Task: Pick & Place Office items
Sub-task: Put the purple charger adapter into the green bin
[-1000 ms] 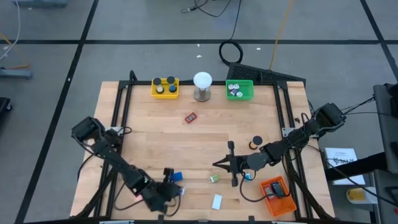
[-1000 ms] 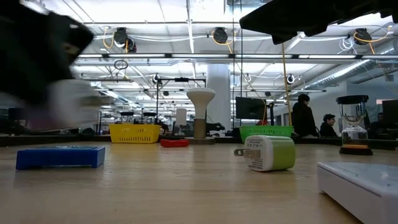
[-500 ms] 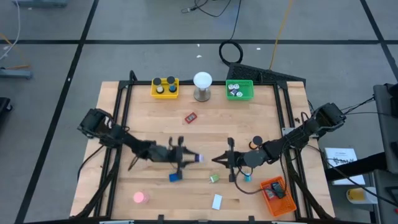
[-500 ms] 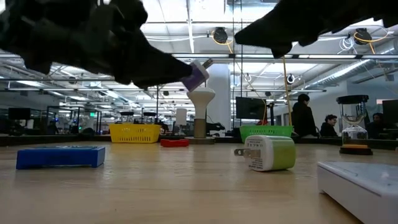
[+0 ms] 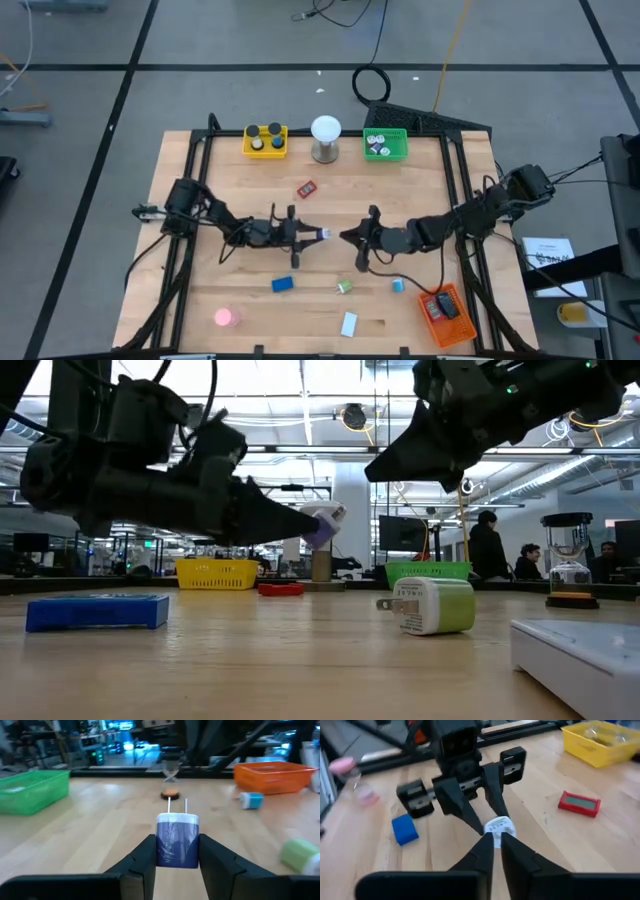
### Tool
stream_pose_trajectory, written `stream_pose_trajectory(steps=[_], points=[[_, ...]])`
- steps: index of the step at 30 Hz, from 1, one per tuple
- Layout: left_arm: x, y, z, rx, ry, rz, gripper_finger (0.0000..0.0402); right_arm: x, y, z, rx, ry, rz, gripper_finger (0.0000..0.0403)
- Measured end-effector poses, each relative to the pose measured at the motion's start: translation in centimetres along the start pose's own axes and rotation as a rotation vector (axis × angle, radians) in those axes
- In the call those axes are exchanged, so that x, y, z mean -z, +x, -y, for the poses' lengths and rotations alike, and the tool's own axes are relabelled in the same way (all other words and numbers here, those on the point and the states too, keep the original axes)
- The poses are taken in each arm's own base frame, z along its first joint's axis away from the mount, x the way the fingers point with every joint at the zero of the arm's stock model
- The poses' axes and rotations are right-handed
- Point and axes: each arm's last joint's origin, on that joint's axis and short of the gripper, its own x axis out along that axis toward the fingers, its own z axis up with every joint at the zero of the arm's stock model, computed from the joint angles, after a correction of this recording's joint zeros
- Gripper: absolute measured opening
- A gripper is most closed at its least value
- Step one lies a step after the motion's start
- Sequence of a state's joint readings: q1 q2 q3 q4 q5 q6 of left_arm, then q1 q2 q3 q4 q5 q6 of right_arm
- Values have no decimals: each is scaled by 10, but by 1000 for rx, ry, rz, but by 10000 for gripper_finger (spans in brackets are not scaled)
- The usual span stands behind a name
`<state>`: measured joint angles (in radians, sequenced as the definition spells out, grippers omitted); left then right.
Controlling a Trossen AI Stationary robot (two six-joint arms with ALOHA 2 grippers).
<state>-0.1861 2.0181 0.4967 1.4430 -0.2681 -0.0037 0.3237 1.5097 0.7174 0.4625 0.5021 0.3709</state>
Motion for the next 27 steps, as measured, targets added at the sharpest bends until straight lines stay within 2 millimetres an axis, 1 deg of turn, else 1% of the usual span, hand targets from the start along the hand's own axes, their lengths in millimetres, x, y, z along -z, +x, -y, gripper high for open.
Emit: stream_pose_trajectory(steps=[2,4,7,9,15,19,23,25,27], points=[[1,0,-3,-45,-4,-5,120,-2,3,6,40,90,7,46],[1,0,-4,-95,1,-4,120,-2,8,17,70,204,-23,66],[1,0,-7,-178,24,-4,120,0,14,34,56,361,-119,98],[1,0,-7,-212,32,-5,120,-2,18,43,50,424,-138,120],[1,-1,-9,-274,53,-12,120,-13,26,61,45,498,-120,189],[3,-1,-10,-289,67,-27,120,-14,34,68,13,557,-97,228],[3,1,-9,-290,73,-36,120,-10,49,77,-29,623,-104,251],[2,4,-7,-291,78,-42,120,-3,57,81,-25,630,-140,254],[2,7,-5,-290,101,-59,120,-3,69,82,-60,638,-145,255]])
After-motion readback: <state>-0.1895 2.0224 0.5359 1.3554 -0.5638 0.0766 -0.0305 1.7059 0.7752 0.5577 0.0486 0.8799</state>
